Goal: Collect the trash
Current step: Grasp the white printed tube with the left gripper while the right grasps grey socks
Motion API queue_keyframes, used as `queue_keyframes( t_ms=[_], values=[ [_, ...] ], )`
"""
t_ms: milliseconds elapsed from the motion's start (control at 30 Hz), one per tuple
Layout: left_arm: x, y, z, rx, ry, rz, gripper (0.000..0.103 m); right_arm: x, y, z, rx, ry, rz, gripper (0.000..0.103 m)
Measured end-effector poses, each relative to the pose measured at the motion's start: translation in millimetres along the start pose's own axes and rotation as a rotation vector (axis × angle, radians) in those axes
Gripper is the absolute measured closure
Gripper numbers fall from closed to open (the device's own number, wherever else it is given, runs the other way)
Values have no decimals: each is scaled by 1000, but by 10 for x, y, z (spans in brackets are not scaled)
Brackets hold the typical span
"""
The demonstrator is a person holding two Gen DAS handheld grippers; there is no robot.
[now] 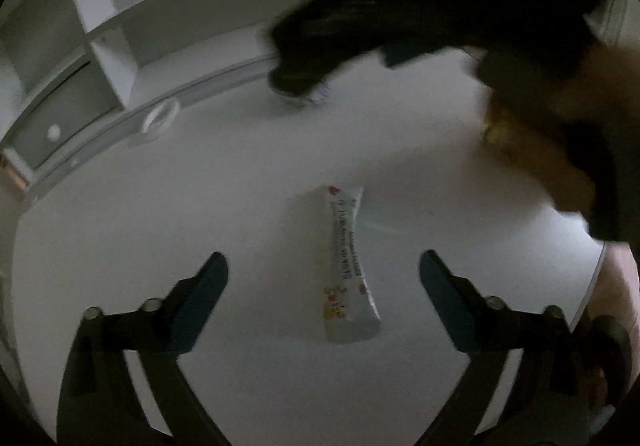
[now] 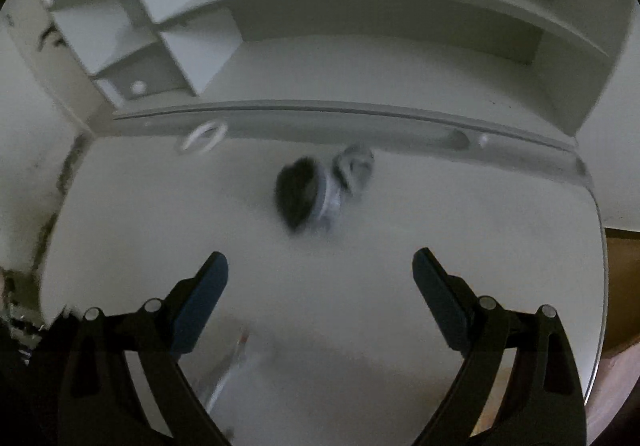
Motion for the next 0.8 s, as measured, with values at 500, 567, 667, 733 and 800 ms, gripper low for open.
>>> queue_keyframes(
  t_ms=[500,567,667,733,800],
  values=[
    [41,-31,-94,3,-20,4,85,50,110,97,32,-27,-15,95],
    [143,-1,-126,8,-20,-15,85,337,-6,16,34,-26,-66,95],
    [257,76,-151,8,-29,-48,85,850,-300,-242,11,-10,-148,95],
    [352,142,-290,7,-59,-72,85,1201,-589,-531,-38,-16,-197,95],
    [387,199,-391,1,-84,-89,85,1491,-858,-818,-89,-30,-223,95]
  ],
)
Point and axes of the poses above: each gripper's, at about its wrist camera, not at the fingertips, and x roughly against the way its jaws point, z to its left, y to its top, the point moved 3 cm from there along -x, roughly the way its jaws point, and after that the axes turned 3 degrees about -y, right-handed, at the moved point
